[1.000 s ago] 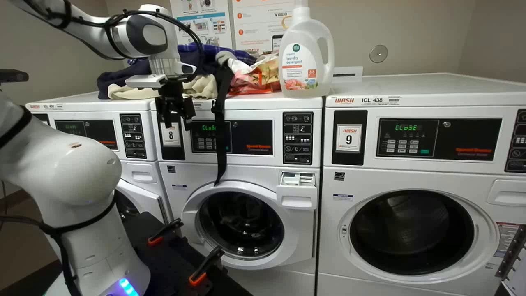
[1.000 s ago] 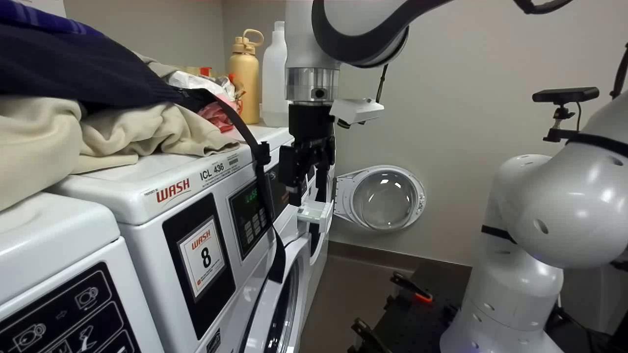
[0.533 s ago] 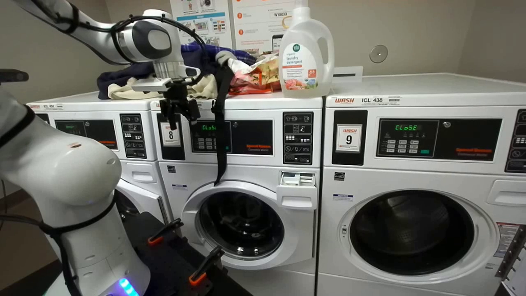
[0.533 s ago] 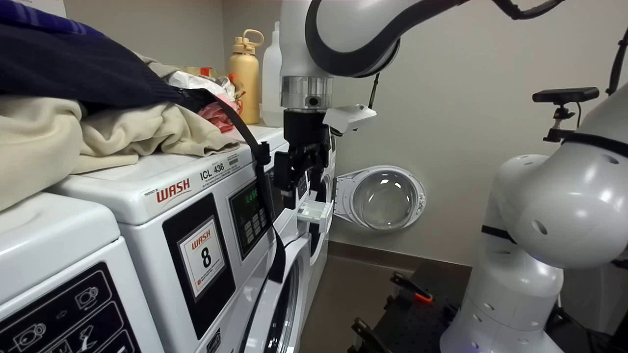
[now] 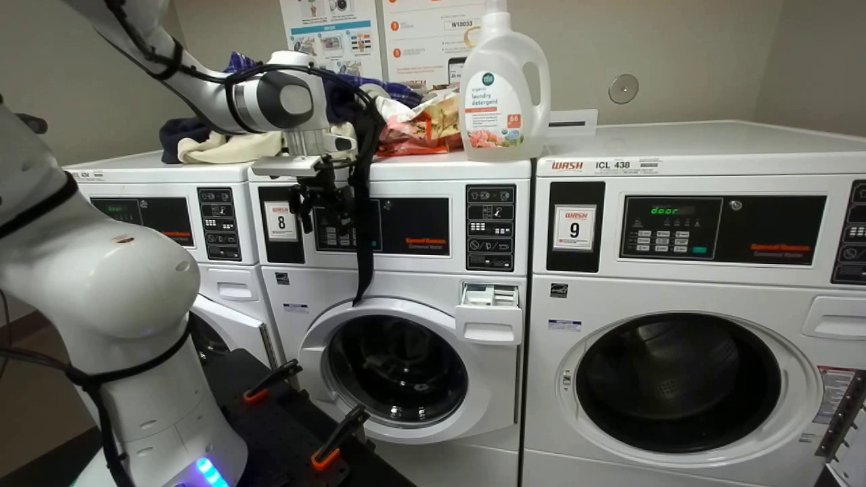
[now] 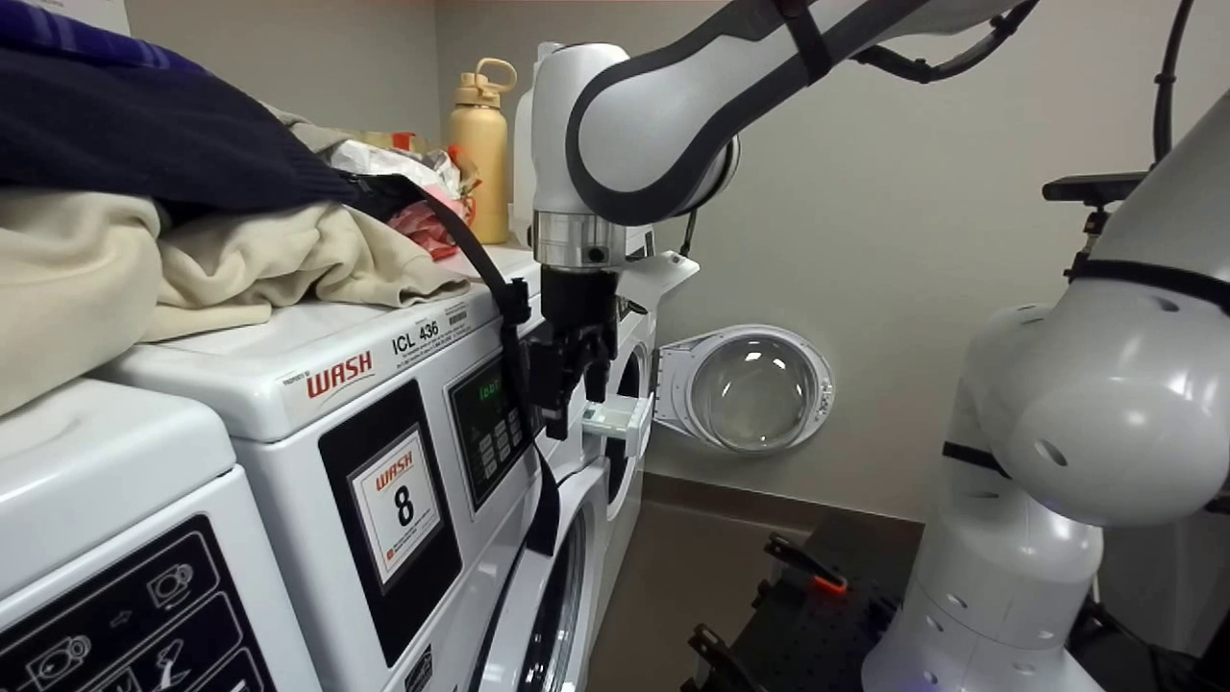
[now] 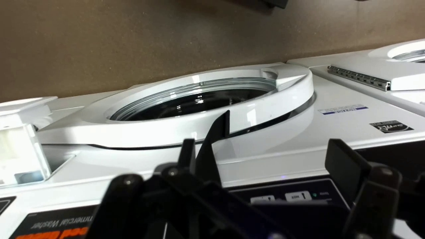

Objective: Push the second button in the third row of the middle machine

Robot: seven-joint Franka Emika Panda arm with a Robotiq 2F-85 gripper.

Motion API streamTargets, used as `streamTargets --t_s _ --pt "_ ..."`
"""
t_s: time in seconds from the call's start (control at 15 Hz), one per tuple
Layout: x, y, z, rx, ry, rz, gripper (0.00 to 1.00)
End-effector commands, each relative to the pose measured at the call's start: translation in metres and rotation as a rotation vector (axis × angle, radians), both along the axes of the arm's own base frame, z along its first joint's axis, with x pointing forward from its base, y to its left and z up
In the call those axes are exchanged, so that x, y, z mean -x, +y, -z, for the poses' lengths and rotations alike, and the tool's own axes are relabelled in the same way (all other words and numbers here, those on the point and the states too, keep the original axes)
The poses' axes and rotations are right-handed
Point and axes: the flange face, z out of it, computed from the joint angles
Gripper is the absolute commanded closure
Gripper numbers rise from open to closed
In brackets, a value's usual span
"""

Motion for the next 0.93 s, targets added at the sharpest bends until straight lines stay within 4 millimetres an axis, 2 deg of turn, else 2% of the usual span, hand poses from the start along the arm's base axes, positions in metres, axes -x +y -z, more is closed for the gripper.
streamTargets --t_s 0.0,0.27,0.33,0.4,0.87 --pt "-0.007 -0.016 -0.002 -0.009 0.031 -0.079 0.0" --pt "-0.009 -0.024 0.0 -0.024 0.071 -0.165 0.0" --pt "-0.008 -0.024 0.003 -0.022 0.086 -0.18 0.25" --pt "-0.007 -0.022 0.006 -0.017 0.095 -0.19 0.26" --pt "-0.001 0.001 0.019 0.0 0.104 -0.235 0.8"
